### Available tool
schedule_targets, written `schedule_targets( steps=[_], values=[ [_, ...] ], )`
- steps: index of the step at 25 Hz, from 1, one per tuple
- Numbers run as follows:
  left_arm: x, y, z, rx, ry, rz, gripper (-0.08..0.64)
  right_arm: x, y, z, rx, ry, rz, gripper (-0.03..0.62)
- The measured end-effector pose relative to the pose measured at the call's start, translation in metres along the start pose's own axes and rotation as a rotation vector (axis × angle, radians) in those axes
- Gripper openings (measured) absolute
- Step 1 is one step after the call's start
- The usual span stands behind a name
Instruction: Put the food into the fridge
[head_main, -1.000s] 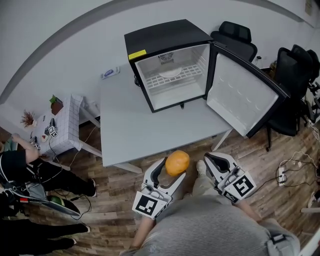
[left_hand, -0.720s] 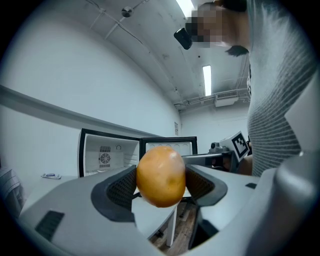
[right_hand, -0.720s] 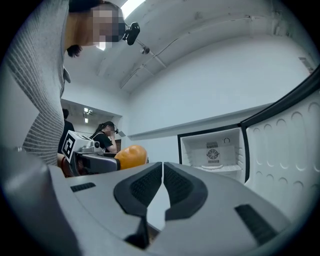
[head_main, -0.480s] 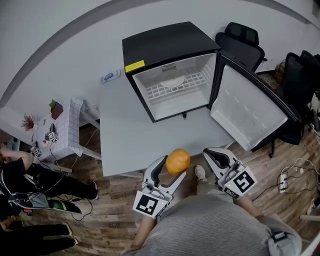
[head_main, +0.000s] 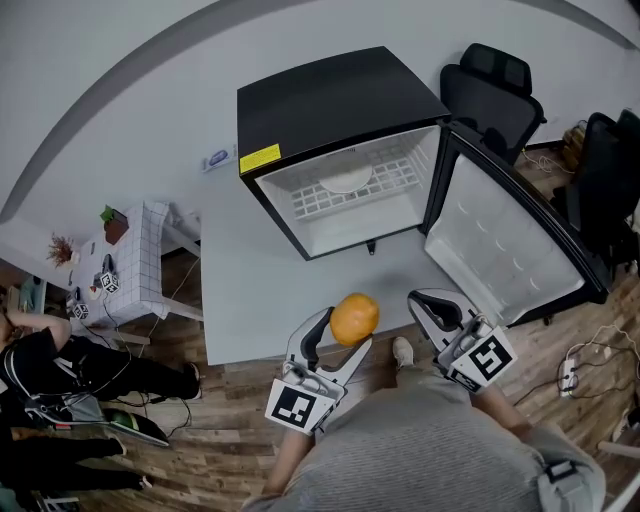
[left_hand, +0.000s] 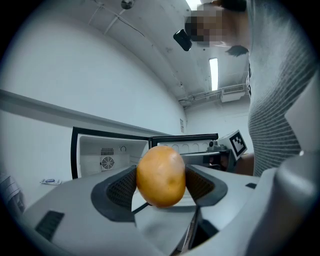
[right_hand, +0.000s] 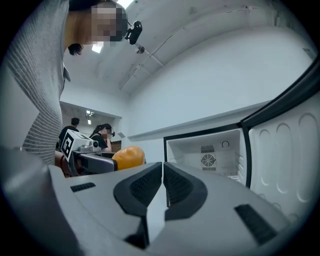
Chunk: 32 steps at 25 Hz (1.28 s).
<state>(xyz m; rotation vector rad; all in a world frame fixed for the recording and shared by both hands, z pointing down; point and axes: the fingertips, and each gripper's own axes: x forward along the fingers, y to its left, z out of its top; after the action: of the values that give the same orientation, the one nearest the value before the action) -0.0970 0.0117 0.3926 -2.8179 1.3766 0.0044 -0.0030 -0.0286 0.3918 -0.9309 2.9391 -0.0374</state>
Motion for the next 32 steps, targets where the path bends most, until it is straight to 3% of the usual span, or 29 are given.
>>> schedule_targets(
  steps=[16,32],
  values=[
    [0.099,0.046,0.004,0.017,-0.009,0.124,0.311,0.044,-0.090,-0.001,-0.015,-0.018,0.150,0.014],
    [0.135,0.106,-0.019,0.007,0.074,0.098,0.311,0.075,-0.116,-0.003,-0.021,-0.007,0.089,0.014]
  ],
)
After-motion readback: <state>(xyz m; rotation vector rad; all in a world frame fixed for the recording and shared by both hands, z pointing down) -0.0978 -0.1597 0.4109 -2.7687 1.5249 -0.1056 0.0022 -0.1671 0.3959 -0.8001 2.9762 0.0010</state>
